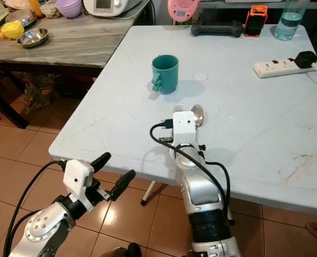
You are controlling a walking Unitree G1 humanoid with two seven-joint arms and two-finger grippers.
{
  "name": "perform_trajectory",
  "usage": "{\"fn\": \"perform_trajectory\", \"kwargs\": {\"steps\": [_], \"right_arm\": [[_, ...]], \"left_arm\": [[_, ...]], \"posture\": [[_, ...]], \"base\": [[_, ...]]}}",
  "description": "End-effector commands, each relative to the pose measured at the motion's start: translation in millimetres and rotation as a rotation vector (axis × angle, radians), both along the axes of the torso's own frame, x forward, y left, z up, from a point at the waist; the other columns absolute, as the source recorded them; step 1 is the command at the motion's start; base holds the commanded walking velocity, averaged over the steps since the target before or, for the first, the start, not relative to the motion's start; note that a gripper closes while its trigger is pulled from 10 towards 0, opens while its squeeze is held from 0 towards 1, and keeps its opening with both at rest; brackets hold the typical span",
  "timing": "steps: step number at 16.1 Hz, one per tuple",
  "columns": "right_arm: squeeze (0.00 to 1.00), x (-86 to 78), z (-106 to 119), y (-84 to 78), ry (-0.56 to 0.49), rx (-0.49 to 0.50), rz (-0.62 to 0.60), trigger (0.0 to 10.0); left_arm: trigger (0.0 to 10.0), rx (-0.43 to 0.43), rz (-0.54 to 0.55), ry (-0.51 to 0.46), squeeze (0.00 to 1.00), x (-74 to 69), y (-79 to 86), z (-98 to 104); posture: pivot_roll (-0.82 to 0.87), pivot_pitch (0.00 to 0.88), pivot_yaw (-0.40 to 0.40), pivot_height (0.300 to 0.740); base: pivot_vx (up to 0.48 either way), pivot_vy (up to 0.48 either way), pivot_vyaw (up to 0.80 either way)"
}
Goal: Setting the table
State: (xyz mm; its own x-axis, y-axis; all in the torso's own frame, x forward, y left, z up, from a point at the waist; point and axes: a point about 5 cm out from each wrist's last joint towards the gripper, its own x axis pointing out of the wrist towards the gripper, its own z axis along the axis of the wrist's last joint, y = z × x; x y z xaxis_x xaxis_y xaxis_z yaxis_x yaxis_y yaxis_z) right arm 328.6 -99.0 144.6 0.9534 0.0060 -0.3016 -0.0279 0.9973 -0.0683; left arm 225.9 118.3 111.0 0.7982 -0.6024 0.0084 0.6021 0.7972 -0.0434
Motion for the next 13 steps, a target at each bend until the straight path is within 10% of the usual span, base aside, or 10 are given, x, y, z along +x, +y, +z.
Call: {"fn": "perform_trajectory", "kwargs": {"steps": [1,6,13], "right_arm": [[0.00,-6.9,-34,-21.0,0.170,-0.033,-0.087,0.0],[0.00,-5.8,-30,-15.4,0.137,-0.016,-0.053,0.0],[0.00,-8.8,8,-11.2,-0.168,0.025,0.018,0.0]], "left_arm": [[10.0,0.006,-0.007,-0.005,0.00,-0.3,1.3,3],[10.0,0.011,0.003,-0.007,0.00,1.1,2.5,2],[10.0,0.020,0.090,-0.035,0.00,10.2,12.9,5]], "posture": [[-0.13,0.178,0.132,0.740],[-0.14,0.175,0.130,0.740],[-0.14,0.157,0.131,0.740]], "base": [[0.000,0.000,0.00],[0.000,0.000,0.00],[0.000,0.000,0.00]]}}
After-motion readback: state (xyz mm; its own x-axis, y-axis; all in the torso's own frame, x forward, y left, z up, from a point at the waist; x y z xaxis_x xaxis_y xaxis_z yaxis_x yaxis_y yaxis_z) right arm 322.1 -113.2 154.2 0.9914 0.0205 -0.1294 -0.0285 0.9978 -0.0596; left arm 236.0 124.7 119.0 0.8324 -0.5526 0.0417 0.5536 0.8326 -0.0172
